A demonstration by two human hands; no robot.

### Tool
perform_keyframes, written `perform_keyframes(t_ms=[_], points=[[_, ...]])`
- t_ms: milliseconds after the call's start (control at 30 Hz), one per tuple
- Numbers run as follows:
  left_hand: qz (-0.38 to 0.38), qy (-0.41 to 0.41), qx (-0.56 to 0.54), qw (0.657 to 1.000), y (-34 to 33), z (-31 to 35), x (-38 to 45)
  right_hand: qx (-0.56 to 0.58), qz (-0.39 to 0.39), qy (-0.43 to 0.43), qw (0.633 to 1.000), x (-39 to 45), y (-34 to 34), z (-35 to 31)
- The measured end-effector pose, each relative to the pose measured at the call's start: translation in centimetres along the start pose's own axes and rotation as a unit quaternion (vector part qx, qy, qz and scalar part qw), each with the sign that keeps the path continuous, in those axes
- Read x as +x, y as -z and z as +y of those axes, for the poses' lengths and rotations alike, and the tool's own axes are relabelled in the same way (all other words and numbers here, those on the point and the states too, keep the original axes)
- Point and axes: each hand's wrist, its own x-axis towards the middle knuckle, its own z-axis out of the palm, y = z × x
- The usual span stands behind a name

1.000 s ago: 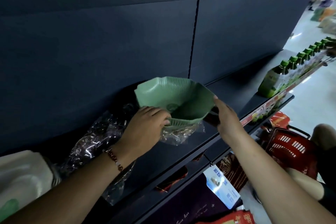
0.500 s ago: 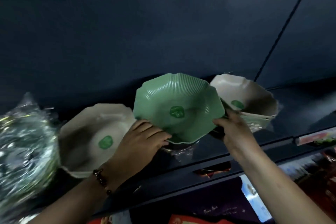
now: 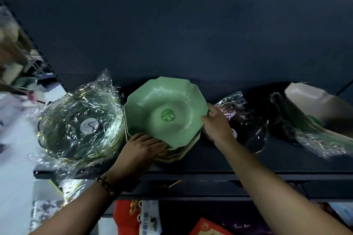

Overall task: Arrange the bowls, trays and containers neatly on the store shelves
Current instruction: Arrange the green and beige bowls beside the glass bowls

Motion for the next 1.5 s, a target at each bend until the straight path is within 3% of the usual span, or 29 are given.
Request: perform_keyframes(t_ms=[233, 367, 933, 1067, 1267, 1367, 1500], points=[[-0.029, 0.027, -0.026, 0.999, -1.8, -0.1, -0.8, -0.211, -0.032, -0.008, 0.977, 0.8, -2.0, 2.8], [-0.024, 0.034, -0.021, 0.999, -2.0, -0.2, -1.0, -0.277, -0.055, -0.022, 0.959, 0.6, -2.9, 3.3], [-0.038, 0.052, -0.041, 0.997, -1.4, 0.8, -0.1, -0.280, -0.080, 0.002, 0.957, -1.2, -1.3, 2.9], [-0.070, 0.041, -0.035, 0.996, -0.2, 3.2, 3.6, -0.335, -0.056, 0.069, 0.938, -2.6, 1.6, 2.4], [-0.043, -0.021, -0.016, 0.999, -0.2, 8.0, 10.4, -0.448, -0.016, 0.135, 0.884, -4.5, 8.8, 2.9], [-0.020, -0.068, -0.011, 0.997, -0.5, 11.0, 14.2, -0.481, 0.017, 0.112, 0.870, -5.7, 13.8, 3.4], [-0.016, -0.138, -0.015, 0.990, -1.3, 16.5, 19.8, -0.491, 0.067, 0.015, 0.868, -7.0, 20.9, 5.2]])
